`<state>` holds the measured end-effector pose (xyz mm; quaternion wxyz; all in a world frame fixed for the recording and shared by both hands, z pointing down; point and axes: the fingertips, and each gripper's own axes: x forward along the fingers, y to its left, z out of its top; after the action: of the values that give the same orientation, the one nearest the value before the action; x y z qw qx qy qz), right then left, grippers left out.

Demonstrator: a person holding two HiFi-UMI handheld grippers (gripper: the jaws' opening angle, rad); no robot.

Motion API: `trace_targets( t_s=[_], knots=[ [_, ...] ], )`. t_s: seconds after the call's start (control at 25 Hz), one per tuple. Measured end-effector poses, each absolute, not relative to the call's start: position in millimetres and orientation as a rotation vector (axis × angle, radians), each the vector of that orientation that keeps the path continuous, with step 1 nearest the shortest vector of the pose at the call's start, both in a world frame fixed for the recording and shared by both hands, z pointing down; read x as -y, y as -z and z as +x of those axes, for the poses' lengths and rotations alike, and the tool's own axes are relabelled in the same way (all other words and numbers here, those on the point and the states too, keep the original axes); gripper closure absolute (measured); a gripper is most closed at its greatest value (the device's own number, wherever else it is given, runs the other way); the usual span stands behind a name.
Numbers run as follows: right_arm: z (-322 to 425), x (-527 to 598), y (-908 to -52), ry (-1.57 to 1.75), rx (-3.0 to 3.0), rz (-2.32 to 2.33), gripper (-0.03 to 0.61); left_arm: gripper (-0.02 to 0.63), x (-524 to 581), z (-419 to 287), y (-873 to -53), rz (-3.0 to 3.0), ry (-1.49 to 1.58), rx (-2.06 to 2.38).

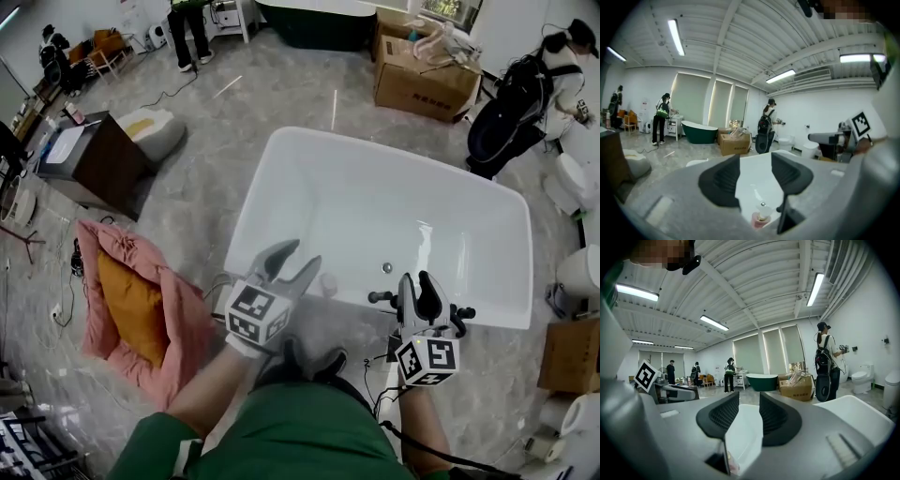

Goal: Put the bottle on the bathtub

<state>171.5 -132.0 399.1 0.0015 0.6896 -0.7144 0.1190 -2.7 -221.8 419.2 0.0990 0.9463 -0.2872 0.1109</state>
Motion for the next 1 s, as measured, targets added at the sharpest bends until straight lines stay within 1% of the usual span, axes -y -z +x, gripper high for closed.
trace_targets(
  t_s=[0.4,1.0],
  knots=[
    [185,122,-351,-0.215,2.250,2.195,0.460,0.411,213,11,-365,2.932,-0.278,0.867],
    [193,119,-299,0.030,2.262,2.230,0.460,0.417,210,19,-323,3.006,-0.204,0.896]
  ],
)
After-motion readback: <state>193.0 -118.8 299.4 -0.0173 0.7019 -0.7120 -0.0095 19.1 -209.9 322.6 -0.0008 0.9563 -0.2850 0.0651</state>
